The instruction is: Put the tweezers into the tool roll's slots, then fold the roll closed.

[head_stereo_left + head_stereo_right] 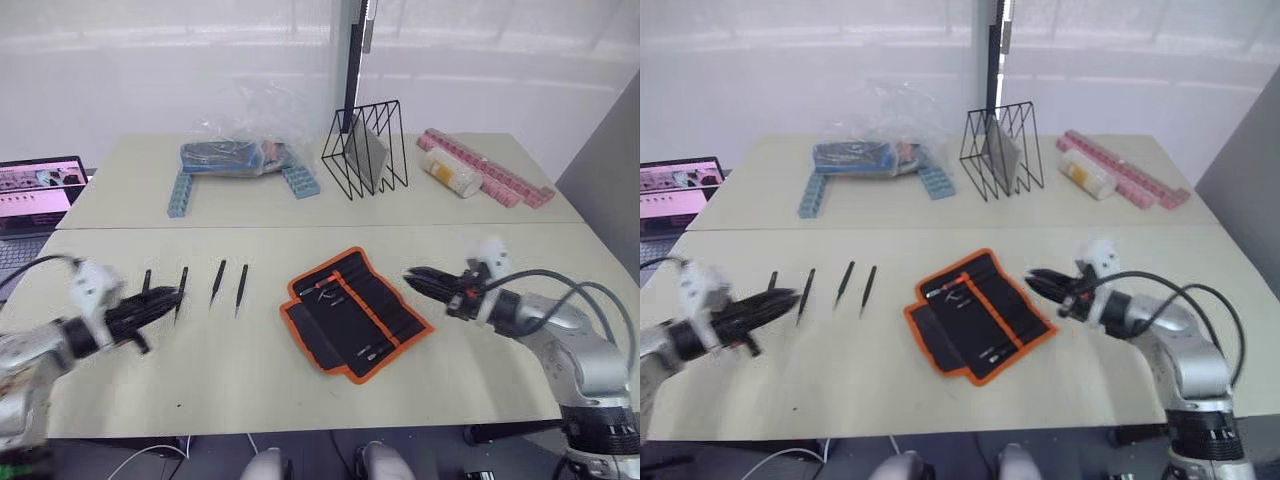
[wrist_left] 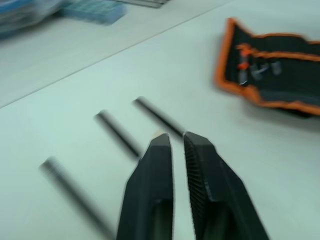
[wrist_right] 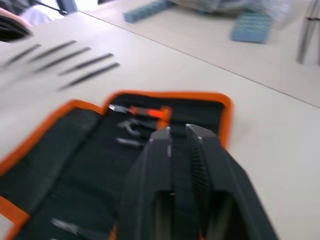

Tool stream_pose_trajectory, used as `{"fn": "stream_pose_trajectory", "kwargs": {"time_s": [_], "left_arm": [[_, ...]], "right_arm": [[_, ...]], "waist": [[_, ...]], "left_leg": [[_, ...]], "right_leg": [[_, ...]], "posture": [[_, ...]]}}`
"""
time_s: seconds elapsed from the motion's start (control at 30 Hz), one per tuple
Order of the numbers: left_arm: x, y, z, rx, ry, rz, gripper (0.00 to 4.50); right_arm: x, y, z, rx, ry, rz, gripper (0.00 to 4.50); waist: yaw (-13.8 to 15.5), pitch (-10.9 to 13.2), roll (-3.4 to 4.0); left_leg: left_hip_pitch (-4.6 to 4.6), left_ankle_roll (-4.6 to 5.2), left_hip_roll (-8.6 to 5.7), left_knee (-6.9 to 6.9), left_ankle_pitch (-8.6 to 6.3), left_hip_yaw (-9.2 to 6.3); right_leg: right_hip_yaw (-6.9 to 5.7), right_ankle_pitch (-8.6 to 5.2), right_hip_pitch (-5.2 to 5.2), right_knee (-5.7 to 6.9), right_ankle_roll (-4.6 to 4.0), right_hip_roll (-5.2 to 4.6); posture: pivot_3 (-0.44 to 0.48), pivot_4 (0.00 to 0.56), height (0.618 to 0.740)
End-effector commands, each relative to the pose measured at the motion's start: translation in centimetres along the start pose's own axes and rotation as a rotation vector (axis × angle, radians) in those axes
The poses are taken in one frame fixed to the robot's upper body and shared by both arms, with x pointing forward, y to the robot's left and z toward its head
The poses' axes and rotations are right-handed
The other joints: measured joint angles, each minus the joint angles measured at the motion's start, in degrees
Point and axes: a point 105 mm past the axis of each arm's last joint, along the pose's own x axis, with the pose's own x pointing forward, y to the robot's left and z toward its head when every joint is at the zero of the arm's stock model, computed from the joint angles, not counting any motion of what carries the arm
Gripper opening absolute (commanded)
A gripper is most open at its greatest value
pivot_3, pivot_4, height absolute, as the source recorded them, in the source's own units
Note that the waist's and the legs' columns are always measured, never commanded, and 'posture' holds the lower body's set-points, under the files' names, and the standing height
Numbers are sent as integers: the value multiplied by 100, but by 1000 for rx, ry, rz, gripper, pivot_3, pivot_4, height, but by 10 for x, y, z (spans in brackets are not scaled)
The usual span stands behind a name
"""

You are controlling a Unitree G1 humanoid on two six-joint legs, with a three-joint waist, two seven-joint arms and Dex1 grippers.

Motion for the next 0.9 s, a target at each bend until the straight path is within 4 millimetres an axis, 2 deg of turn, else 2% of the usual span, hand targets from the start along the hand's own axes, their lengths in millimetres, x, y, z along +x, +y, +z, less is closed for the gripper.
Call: {"fn": "stream_pose_trajectory", "kwargs": {"time_s": [0.03,0.13,0.27,0.4,0.57,0.63,0.77,0.9], "left_arm": [[-44,32,-7,12,-10,223,2175],[-79,39,-27,-24,25,343,3166],[-110,38,-46,-55,53,429,4444],[-123,32,-57,-96,59,461,4481],[-123,25,-67,-123,79,437,4481],[-124,25,-73,-136,87,433,4481],[-122,26,-77,-151,75,424,4481],[-117,22,-80,-162,65,420,4481]], "right_arm": [[-31,-33,3,-46,-61,-161,2208],[-56,-51,-5,-35,-68,-271,3223],[-85,-66,-14,-31,-78,-375,4487],[-110,-67,-35,11,-64,-454,4500],[-123,-59,-59,50,-20,-489,4500],[-120,-54,-64,64,-21,-478,4500],[-107,-51,-60,53,-35,-442,4500],[-83,-44,-39,24,-67,-332,4500]], "waist": [[-1,0,0],[0,1,1],[10,5,5],[72,5,5],[70,4,6],[56,2,10],[2,1,10],[-47,1,11]], "left_leg": [[1,0,-2,0,0,1],[14,0,-6,-1,0,3],[50,-2,1,-8,-1,1],[73,-4,13,-18,-1,-1],[74,-7,16,-31,1,4],[77,-8,16,-37,2,7],[90,-13,17,-58,5,16],[97,-15,18,-67,6,21]], "right_leg": [[-8,0,0,-1,0,-4],[-11,0,17,-4,0,-19],[8,0,63,-24,0,-40],[8,6,90,-54,-5,-44],[14,10,86,-62,-7,-43],[18,10,86,-62,-7,-43],[26,10,86,-64,-7,-41],[30,10,86,-64,-7,-35]], "posture": [[0,150,724],[0,150,724],[0,150,724],[0,150,724],[0,150,724],[0,150,724],[0,150,724],[0,150,724]]}}
